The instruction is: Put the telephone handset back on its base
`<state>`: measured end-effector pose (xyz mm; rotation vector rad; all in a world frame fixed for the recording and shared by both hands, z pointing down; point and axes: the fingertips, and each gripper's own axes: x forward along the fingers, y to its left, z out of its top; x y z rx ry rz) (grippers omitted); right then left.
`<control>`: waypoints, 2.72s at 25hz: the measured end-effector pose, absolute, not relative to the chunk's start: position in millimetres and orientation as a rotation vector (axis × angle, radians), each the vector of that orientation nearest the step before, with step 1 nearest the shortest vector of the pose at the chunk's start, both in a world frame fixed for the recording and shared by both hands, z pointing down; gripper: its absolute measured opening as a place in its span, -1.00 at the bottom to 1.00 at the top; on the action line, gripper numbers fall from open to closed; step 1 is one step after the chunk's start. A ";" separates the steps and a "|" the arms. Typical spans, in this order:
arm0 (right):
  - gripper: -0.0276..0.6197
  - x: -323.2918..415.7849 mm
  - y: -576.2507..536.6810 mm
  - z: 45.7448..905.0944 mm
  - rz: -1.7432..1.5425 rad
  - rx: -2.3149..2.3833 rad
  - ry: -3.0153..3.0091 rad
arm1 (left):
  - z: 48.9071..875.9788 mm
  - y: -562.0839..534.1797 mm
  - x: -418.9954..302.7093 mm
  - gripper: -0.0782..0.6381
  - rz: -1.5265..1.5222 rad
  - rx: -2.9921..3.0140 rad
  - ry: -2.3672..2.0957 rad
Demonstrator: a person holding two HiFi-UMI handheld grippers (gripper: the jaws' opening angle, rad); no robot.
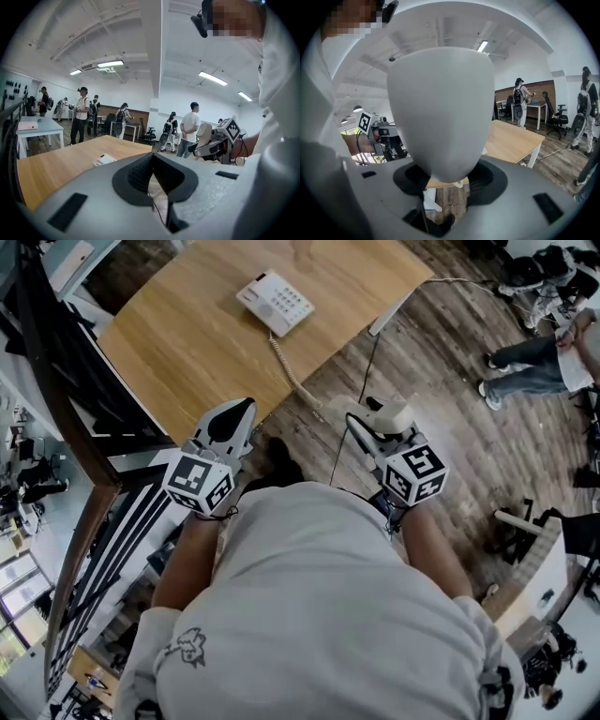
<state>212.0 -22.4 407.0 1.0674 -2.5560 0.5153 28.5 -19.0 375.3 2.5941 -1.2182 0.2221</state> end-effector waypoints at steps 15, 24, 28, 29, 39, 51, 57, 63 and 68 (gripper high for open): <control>-0.23 126.8 -115.3 426.8 0.490 0.959 -2.455 | 375.2 -95.9 -54.8 -0.76 0.093 2.592 -1.266; -0.23 107.2 -147.1 446.0 0.504 0.883 -2.396 | 386.3 -105.7 -82.4 -0.76 0.098 2.520 -1.321; -0.23 104.2 -164.5 460.5 0.512 0.840 -2.368 | 394.3 -112.4 -86.9 -0.76 0.105 2.491 -1.339; -0.23 104.2 -169.6 464.7 0.519 0.831 -2.359 | 396.0 -115.0 -87.1 -0.76 0.110 2.486 -1.343; -0.23 103.7 -222.6 502.7 0.577 0.714 -2.282 | 417.1 -148.3 -85.9 -0.76 0.146 2.376 -1.382; -0.23 85.4 -270.1 551.8 0.603 0.550 -2.194 | 445.4 -186.0 -90.7 -0.76 0.146 2.244 -1.447; -0.23 77.6 -288.5 573.5 0.605 0.502 -2.154 | 455.7 -198.2 -89.5 -0.76 0.145 2.201 -1.466; -0.23 69.6 -303.1 592.9 0.613 0.462 -2.123 | 467.1 -205.1 -92.3 -0.76 0.138 2.148 -1.491; -0.23 59.7 -315.0 607.0 0.610 0.427 -2.107 | 476.5 -210.6 -95.5 -0.76 0.136 2.115 -1.506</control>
